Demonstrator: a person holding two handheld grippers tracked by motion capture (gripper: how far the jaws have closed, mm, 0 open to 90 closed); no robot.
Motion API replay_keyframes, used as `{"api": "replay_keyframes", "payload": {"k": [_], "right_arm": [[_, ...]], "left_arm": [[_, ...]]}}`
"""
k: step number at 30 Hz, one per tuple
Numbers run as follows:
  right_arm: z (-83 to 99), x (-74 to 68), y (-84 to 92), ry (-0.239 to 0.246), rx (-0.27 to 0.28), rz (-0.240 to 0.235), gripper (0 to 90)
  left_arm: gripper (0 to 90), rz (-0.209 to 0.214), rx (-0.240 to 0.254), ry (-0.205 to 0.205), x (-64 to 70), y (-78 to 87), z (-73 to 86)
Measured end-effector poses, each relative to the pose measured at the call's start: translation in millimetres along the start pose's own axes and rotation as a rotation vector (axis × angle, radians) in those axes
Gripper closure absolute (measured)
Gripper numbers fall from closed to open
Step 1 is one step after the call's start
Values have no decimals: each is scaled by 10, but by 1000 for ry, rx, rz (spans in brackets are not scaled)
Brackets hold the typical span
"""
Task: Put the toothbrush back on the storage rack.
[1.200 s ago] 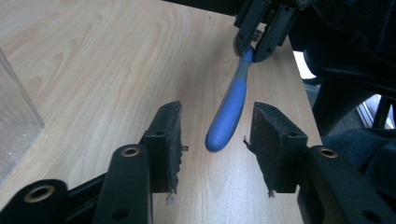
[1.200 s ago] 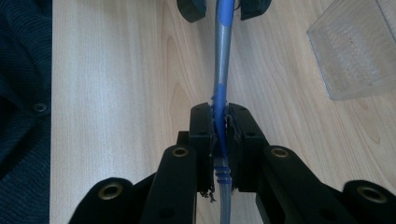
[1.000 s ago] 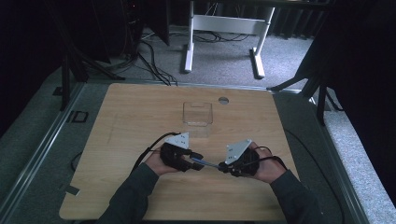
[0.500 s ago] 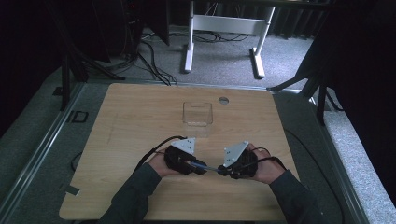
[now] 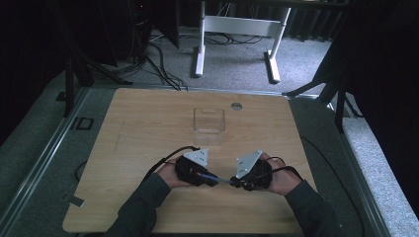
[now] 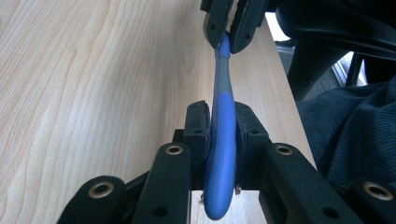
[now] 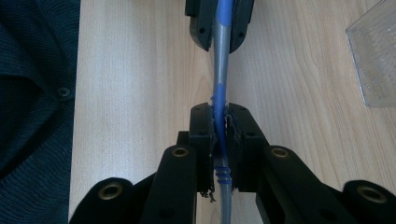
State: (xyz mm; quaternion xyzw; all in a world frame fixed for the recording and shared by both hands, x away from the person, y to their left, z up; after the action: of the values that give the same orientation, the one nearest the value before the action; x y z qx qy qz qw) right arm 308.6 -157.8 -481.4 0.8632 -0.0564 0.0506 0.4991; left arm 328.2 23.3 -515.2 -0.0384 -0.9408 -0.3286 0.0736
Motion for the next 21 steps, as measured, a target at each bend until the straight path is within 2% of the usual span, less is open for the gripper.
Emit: {"api": "replay_keyframes", "payload": {"k": [9,19,21], "right_arm": [[9,-3,-16,-1,-5,0,804],[20,10,-13,-5,2,10,787],[24,18,-15,-9,6,15,753]], "left_arm": [[806,20,-6,-3,17,-7,-2],[810,8,5,-9,22,2,-19],[810,4,11,-5,21,6,-21]]}}
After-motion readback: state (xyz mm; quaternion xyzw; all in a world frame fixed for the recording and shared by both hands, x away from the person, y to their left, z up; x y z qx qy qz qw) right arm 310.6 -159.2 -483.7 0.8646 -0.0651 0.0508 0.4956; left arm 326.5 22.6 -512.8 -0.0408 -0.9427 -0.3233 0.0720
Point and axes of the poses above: each handheld gripper's, and its own axes: y roughly backward along the jaws, z roughly out of its underside, x roughly to its right, the point moved 4 cm from there along -y, roughly forward along the jaws, and after that the axes turned 2 degrees about z, right-handed, at the moved point
